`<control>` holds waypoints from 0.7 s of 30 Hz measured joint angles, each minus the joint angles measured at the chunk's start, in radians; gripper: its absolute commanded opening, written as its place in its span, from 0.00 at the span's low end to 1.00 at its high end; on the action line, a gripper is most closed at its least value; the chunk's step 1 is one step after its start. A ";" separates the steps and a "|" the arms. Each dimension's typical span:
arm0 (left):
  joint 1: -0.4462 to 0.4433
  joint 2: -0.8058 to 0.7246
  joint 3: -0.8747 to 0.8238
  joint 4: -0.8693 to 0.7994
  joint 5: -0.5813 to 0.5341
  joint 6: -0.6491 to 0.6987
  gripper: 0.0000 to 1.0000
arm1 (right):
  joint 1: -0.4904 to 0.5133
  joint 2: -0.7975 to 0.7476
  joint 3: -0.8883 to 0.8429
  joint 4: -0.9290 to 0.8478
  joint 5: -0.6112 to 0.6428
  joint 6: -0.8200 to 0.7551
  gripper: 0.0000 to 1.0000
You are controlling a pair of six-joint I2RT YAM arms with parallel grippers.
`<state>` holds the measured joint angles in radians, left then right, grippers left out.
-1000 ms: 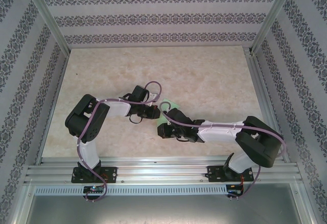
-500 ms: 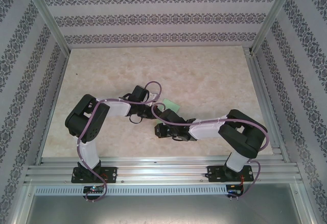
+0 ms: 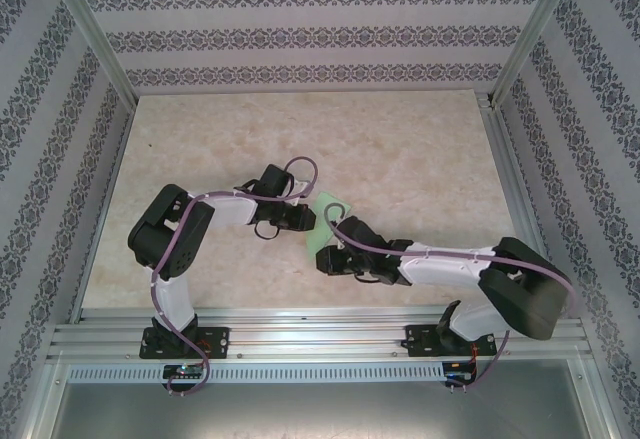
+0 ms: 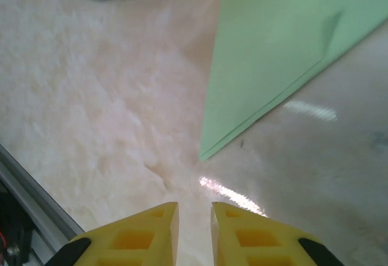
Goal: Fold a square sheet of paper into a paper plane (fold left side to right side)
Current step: Third fold the triangle at the center of the table.
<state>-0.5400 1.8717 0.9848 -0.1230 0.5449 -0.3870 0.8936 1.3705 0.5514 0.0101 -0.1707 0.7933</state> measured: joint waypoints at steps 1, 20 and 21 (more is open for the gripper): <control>0.000 -0.004 0.012 -0.016 -0.005 0.003 0.23 | -0.029 -0.026 0.000 -0.009 -0.002 -0.008 0.25; 0.067 -0.325 -0.127 -0.080 -0.019 -0.058 0.18 | -0.185 0.101 0.167 -0.024 -0.082 -0.087 0.26; 0.067 -0.320 -0.149 -0.080 -0.019 -0.071 0.18 | -0.173 0.124 0.185 -0.024 -0.086 -0.087 0.25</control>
<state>-0.4732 1.5517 0.8360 -0.2031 0.5259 -0.4583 0.7204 1.4944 0.7364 -0.0135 -0.2569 0.7063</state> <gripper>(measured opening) 0.187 0.259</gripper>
